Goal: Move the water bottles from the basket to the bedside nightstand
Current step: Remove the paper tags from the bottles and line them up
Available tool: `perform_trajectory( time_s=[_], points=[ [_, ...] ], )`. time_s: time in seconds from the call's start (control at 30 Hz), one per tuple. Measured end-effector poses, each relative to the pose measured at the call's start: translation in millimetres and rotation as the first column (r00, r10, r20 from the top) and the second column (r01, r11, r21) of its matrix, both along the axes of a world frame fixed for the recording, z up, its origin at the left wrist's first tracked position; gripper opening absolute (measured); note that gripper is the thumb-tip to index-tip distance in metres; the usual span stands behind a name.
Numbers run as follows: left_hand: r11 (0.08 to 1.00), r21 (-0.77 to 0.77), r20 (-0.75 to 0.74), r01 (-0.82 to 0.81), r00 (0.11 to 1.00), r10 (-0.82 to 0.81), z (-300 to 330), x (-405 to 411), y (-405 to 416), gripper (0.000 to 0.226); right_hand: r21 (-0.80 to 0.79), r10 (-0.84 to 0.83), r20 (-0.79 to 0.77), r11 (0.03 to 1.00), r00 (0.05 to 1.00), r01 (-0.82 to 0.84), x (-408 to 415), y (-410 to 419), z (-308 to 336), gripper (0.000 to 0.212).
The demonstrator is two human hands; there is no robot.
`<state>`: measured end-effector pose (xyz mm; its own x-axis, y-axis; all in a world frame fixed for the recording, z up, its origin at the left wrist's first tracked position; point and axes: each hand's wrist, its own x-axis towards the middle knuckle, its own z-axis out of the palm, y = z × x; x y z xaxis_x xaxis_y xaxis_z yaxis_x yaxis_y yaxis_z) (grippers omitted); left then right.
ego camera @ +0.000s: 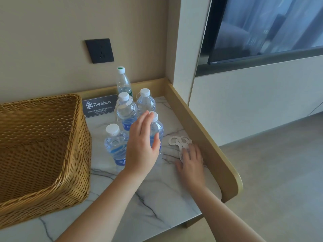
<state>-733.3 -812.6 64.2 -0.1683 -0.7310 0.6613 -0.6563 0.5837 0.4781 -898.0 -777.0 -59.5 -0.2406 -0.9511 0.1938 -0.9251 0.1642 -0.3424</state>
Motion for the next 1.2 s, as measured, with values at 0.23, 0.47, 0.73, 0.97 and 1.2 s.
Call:
perform_trajectory(
  time_s=[0.23, 0.47, 0.73, 0.97, 1.2],
  points=[
    [1.000, 0.021, 0.005, 0.009, 1.000, -0.010, 1, 0, 1, 0.054, 0.133, 0.116, -0.012, 0.985, 0.993, -0.113, -4, 15, -14, 0.061],
    [0.996, 0.080, 0.029, 0.032, 0.999, -0.034, 7, 4, 5, 0.059, 0.224, 0.061, 0.075, 0.972, 0.995, -0.076, -9, 13, 3, 0.058],
    [0.996, 0.081, -0.180, 0.048, 0.983, -0.033, 75, 40, -11, 0.047, -0.309, 0.251, 0.214, 0.934, 0.944, -0.178, 19, -49, 137, 0.033],
    [0.773, 0.570, 0.111, -0.278, 0.958, 0.263, 81, 99, -100, 0.066, -0.230, 0.492, 0.111, 0.858, 0.863, -0.459, 45, -135, 201, 0.035],
    [0.580, 0.786, 0.236, -0.214, 0.971, 0.038, 42, 96, -137, 0.101, -0.135, 0.534, 0.136, 0.844, 0.835, -0.518, 44, -151, 183, 0.036]
  ],
)
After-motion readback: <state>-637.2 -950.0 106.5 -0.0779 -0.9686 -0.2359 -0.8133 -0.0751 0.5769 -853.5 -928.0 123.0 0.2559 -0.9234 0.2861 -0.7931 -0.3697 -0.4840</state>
